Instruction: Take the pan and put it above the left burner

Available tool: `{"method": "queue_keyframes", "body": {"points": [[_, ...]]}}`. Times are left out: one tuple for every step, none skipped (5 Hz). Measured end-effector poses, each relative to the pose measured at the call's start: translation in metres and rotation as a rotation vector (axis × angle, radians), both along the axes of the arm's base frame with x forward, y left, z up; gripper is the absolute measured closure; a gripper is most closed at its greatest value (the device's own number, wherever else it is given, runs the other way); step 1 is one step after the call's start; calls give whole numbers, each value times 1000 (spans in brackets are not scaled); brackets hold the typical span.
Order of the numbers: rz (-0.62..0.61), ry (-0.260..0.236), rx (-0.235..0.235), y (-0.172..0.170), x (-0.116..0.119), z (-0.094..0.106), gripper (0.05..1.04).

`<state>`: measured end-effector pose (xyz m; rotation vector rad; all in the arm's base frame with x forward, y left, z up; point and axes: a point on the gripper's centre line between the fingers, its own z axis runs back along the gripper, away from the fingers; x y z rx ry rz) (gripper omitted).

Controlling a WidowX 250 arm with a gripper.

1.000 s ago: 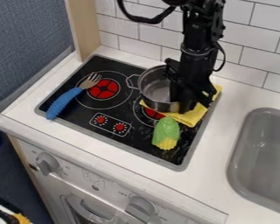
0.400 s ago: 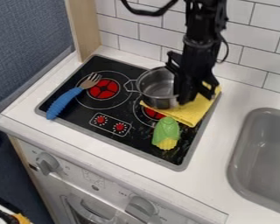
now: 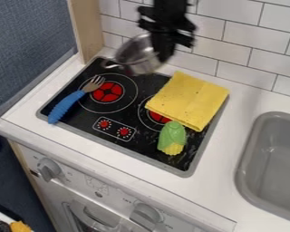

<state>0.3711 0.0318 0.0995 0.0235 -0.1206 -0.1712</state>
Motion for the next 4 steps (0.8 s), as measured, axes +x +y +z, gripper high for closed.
{"method": "queue_keyframes", "body": {"points": [[60, 79, 26, 19, 2, -28, 1016], [71, 108, 48, 25, 8, -45, 1016], [64, 133, 52, 26, 11, -54, 1016], [55, 133, 53, 25, 15, -56, 1016]]}}
